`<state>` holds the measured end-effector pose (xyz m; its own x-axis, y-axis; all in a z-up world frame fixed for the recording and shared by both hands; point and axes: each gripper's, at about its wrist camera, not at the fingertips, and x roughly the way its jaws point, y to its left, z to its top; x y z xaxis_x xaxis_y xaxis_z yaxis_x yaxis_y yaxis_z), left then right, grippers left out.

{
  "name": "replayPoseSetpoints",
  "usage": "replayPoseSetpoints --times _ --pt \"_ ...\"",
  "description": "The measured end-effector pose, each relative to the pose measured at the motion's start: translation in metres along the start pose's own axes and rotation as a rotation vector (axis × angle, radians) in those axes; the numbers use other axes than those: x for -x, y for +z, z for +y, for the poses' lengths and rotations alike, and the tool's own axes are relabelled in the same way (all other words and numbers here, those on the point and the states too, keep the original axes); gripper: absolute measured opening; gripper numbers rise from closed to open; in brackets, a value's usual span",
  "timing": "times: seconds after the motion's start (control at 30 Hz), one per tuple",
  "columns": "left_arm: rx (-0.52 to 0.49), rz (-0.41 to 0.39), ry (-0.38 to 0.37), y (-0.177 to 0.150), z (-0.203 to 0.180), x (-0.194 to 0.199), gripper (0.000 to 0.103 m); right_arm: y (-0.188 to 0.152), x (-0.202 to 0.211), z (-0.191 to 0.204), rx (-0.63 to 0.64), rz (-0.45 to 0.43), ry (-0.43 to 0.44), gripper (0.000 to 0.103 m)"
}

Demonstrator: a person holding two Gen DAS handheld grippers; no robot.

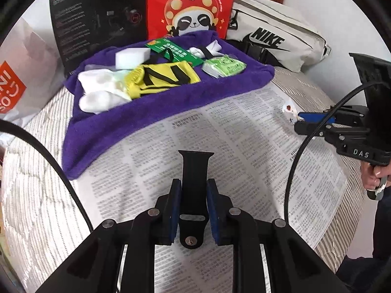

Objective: Organize soft objects
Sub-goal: 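Carry the candy packet with the right tool while the left tool carries the strap toward the towel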

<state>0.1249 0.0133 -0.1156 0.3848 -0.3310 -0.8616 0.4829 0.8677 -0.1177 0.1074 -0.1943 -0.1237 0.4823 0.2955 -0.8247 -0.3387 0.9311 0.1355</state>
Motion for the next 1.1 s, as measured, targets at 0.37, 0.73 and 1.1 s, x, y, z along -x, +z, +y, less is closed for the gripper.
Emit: replayPoseSetpoints --times 0.37,0.73,1.1 --pt "0.029 -0.059 -0.002 0.026 0.014 0.019 0.02 0.032 0.001 -0.003 -0.014 -0.024 0.034 0.023" --pt "0.037 -0.114 -0.004 0.064 0.029 0.026 0.02 0.075 0.004 -0.014 -0.023 -0.079 0.026 0.023" --pt "0.041 -0.119 0.053 0.071 0.054 0.047 0.02 0.106 0.002 -0.005 0.01 -0.1 0.038 0.023"
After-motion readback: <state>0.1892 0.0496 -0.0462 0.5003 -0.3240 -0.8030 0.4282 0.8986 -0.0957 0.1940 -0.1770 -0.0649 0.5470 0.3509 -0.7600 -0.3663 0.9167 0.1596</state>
